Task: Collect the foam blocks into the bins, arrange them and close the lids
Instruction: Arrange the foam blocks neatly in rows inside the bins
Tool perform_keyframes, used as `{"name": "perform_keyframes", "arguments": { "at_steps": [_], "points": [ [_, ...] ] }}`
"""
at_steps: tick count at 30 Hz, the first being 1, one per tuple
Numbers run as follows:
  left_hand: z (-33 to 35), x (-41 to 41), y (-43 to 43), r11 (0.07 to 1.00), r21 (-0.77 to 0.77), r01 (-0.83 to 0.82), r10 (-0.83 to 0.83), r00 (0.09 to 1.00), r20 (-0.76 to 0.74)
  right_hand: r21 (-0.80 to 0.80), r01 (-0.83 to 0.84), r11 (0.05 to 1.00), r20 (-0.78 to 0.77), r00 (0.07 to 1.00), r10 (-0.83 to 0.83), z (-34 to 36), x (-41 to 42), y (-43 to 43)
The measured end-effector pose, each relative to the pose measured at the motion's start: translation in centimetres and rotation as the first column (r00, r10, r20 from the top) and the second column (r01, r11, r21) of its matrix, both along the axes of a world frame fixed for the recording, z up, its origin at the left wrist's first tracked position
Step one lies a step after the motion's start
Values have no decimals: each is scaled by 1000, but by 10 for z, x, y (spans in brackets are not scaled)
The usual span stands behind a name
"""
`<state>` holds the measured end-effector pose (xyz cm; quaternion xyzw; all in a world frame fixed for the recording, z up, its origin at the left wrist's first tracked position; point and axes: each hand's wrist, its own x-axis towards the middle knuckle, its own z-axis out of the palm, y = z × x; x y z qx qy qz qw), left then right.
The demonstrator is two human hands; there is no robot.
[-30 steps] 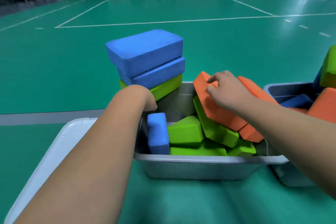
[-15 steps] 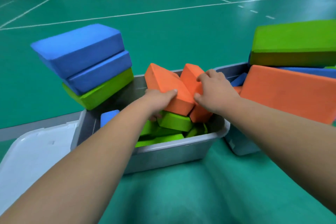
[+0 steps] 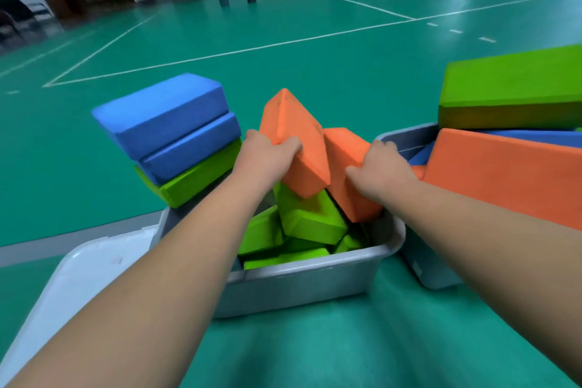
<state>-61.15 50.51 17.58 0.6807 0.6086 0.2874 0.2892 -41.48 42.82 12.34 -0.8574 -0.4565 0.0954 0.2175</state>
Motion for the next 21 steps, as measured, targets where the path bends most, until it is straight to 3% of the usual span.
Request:
{"name": "perform_keyframes", "arguments": {
  "at_steps": [4,8,10,14,21],
  "points": [
    [40,-15,2,987,155,-32,20,997,78,236,19,972,-55,998,-6,40,-13,14],
    [79,-45,12,950,239,-202,119,940,320,402,4,916,4,1000,-6,74,-38,24],
    [96,-64,18,928,209,-308,173,855,489,462,6,887,-1,1000,-7,88,-49,28],
    [116,-109,35,892,101,-440,264,691,673,552,-55,832,53,998,31,119,-75,38],
    [133,-191,70,901,-121,-417,297,389,872,584,-206,785,251,966,66,151,-129,54]
  ]
}}
